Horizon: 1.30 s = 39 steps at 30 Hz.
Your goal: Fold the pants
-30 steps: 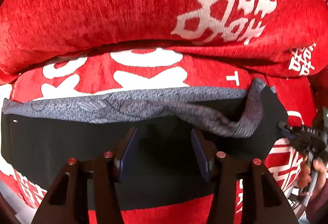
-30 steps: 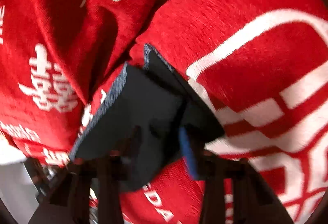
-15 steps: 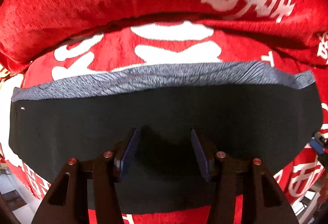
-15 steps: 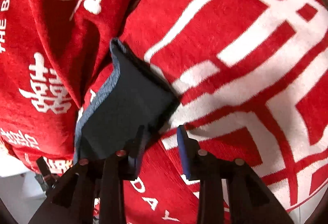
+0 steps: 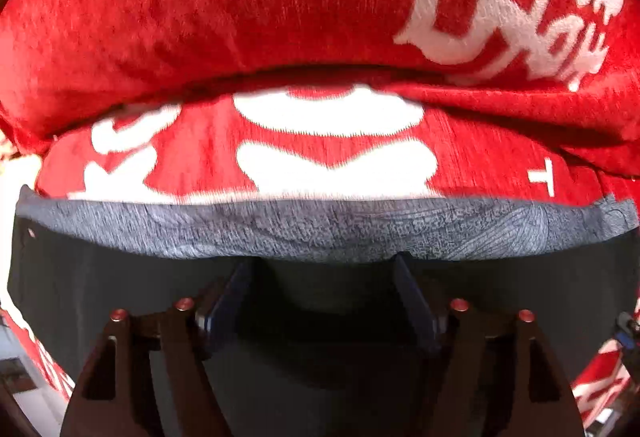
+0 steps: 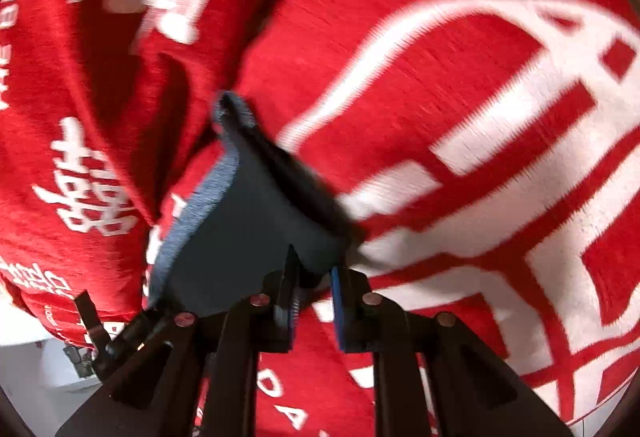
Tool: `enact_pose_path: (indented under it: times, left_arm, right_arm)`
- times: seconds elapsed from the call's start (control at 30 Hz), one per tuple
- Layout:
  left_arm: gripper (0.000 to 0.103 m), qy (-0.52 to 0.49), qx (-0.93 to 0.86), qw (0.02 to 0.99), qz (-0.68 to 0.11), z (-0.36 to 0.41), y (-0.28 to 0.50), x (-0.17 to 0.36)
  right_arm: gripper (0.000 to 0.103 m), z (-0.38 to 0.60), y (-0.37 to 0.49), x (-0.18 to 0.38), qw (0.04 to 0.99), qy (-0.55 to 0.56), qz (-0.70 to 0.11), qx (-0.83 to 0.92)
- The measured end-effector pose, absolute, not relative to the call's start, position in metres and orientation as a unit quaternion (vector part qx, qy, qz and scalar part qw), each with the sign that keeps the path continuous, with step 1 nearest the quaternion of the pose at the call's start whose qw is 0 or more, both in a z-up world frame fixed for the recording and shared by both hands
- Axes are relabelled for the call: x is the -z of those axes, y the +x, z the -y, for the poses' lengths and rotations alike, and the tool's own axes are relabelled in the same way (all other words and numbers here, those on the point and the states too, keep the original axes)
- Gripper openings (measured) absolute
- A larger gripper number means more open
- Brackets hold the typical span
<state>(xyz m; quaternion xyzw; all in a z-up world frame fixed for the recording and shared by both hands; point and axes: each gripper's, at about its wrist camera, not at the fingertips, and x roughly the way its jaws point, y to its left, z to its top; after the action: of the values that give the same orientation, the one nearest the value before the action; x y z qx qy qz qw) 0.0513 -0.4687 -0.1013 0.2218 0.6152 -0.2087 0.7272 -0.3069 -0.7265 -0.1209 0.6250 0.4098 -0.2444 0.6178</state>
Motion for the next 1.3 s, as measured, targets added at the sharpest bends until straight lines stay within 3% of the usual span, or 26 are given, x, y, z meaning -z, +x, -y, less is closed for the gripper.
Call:
enact_pose_path:
  times: [0.1,0.37,0.67,0.73,0.8,0.9,1.03,1.17,1.3]
  left_arm:
    - [0.075,0.222,0.203,0.73,-0.614,0.464,0.061,0.096]
    - [0.075,0.231,0.158,0.743,-0.608,0.416,0.084,0.066]
    - [0.075,0.227,0.123,0.743,-0.617,0.384,0.067,0.082]
    - [0.075,0.213,0.115,0.742,-0.625,0.38,0.063,0.083]
    - [0.075,0.211,0.112,0.742,-0.626,0.382,0.064,0.088]
    - [0.08,0.222,0.107,0.749,-0.616,0.389,0.066,0.092]
    - [0.084,0.218,0.109,0.743,-0.624,0.386,0.07,0.087]
    - [0.084,0.236,0.107,0.736,-0.625,0.376,0.068,0.076]
    - [0.084,0.236,0.105,0.737,-0.625,0.351,0.071,0.061]
  right_arm:
    - [0.027,0.722,-0.306,0.104,0.634,0.587,-0.431,0.26]
    - [0.027,0.691,-0.275,0.051,0.708,0.462,-0.483,0.228]
    - [0.027,0.738,-0.18,0.085,0.736,0.343,-0.538,0.226]
    - [0.025,0.744,-0.172,0.093,0.731,0.33,-0.552,0.229]
    - [0.013,0.745,-0.164,0.088,0.738,0.312,-0.552,0.23]
    - [0.013,0.75,-0.157,0.084,0.743,0.288,-0.553,0.244]
    - [0.013,0.762,-0.169,0.079,0.732,0.346,-0.529,0.256]
    - [0.026,0.741,-0.189,0.072,0.723,0.402,-0.52,0.214]
    - [0.027,0.704,-0.209,0.068,0.714,0.427,-0.522,0.188]
